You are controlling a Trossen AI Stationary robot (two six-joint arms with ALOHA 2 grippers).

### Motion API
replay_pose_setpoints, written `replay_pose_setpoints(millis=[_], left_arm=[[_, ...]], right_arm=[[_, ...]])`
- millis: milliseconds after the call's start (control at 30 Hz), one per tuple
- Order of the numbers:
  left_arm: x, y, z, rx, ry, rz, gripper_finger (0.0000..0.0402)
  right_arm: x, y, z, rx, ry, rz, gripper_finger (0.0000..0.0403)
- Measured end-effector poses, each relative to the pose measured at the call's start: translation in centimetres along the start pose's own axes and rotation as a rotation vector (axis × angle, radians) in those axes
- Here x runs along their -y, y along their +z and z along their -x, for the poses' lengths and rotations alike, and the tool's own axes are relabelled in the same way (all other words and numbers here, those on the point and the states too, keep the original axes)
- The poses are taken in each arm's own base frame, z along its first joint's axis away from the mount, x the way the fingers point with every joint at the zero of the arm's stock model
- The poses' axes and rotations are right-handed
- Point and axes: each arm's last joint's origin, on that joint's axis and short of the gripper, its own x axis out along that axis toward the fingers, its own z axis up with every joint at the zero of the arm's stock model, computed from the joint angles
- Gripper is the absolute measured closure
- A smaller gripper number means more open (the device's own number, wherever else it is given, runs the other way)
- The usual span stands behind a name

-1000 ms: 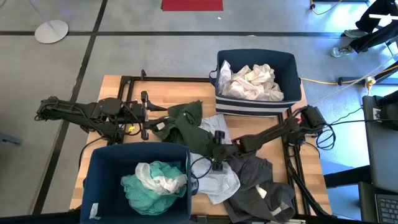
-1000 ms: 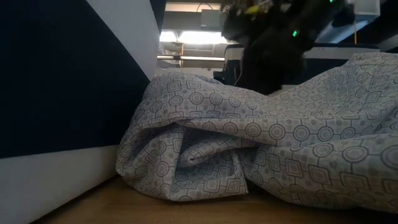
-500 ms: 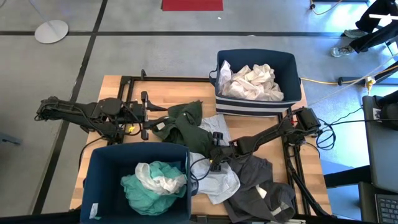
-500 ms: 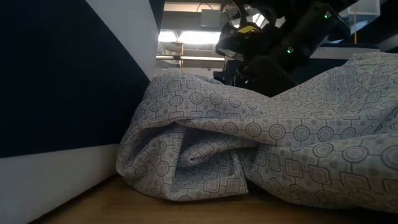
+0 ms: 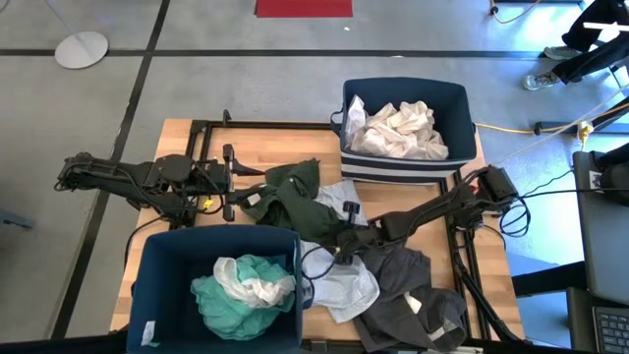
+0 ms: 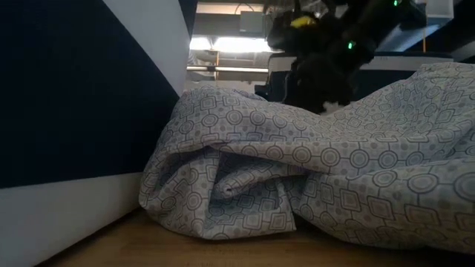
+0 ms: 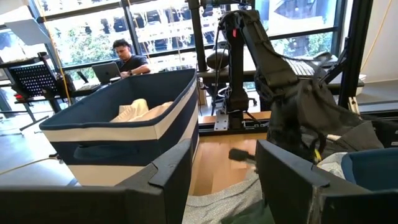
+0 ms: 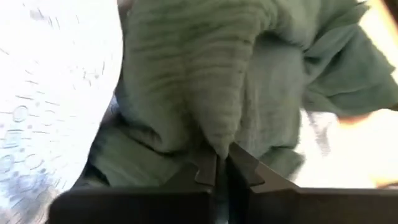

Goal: Sort clothes
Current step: Put the dark green polo shirt into the bottom laundry bin

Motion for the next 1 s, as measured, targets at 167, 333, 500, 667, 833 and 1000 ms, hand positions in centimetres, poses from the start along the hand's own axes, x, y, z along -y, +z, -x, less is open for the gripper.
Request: replay_pose_setpoints(millis=[167, 333, 500, 667, 833, 1000], left_arm=[[0.0, -0.1, 0.0, -0.008, -0.001, -0.002, 0.0235], [0.0, -0.2, 0.0, -0.021, -0.003, -0.001, 0.0235], [0.0, -0.2, 0.0, -0.022, -0.003, 0.001, 0.0235], [0.0, -0.2, 0.0, -0.021, -0.002, 0.001, 0.0235], [0.0, -0.2, 0.0, -0.02, -0.002, 0.002, 0.0235], [0.0, -0.2, 0.0, -0.02, -0.002, 0.002, 0.0235]], right_arm=[[1.2, 0.6, 2.3, 0.013, -0.066, -0.017, 0.0388], [2.0, 0.9, 5.0, 0.04, -0.171, -0.006, 0.0396], [3.0, 1.6, 7.9, 0.121, -0.25, -0.028, 0.0392], [4.2, 2.4, 10.6, 0.197, -0.311, -0.041, 0.0396], [5.2, 4.2, 13.1, 0.265, -0.334, -0.032, 0.0394], [5.8, 6.8, 15.2, 0.324, -0.36, 0.02, 0.0393]])
